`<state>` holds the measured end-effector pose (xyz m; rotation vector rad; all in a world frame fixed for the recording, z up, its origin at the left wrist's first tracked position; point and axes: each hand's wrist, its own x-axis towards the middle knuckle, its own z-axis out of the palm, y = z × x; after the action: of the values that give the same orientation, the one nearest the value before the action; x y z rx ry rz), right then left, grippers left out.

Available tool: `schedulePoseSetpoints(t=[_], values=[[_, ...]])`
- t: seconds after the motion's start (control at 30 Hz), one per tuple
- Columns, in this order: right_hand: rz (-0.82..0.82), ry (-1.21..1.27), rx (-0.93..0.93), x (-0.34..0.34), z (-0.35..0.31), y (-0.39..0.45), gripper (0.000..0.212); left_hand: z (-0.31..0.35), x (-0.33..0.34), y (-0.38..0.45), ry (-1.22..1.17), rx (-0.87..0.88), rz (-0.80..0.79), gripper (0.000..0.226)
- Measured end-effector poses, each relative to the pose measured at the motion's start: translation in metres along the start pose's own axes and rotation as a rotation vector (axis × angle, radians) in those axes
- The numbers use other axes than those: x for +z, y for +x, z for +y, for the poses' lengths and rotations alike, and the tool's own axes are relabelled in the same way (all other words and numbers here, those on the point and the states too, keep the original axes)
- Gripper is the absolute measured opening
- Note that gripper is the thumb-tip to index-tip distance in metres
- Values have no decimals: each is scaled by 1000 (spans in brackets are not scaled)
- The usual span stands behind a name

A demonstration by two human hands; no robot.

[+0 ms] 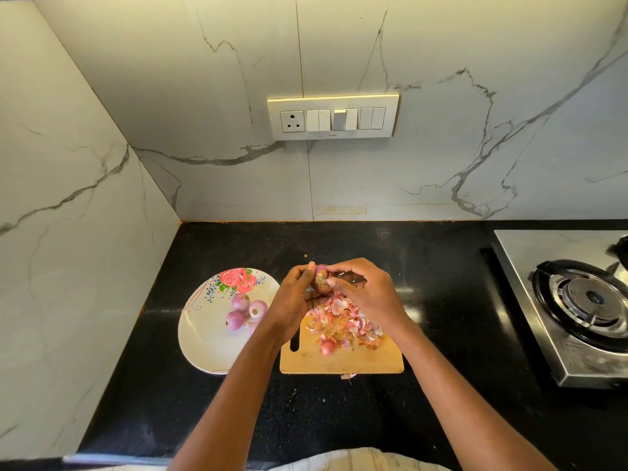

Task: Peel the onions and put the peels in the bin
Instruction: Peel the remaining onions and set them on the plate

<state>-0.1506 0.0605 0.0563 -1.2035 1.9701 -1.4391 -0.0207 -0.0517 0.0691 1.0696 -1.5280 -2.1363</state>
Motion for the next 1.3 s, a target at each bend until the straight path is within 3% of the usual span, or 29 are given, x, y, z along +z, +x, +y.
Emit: schedulePoseSetpoints(t=[0.17,0.33,0.5,0.6,0.77,0.9,1.07,1.3], values=[[84,-106,-69,1,6,3,14,0,0,-2,96,16,-44,16],[69,-176,-58,5,6,4,12,-2,-5,-3,98,17,-55,20],[208,-129,38,-1,8,3,7,0,-4,-2,66,-7,-68,24],[168,-117,90,-3,14,4,11,-1,-10,-2,54,-22,-41,32],[101,-151,-31,-1,9,-1,18,-4,-7,1,28,-12,-24,20],[61,-191,-161,2,1,1,25,-5,-4,3,56,5,-18,27],[72,-252,-253,-2,-2,4,18,-4,-3,6,126,32,-6,43],[31,-338,-341,1,-3,0,17,-6,-8,7,185,36,-5,36]])
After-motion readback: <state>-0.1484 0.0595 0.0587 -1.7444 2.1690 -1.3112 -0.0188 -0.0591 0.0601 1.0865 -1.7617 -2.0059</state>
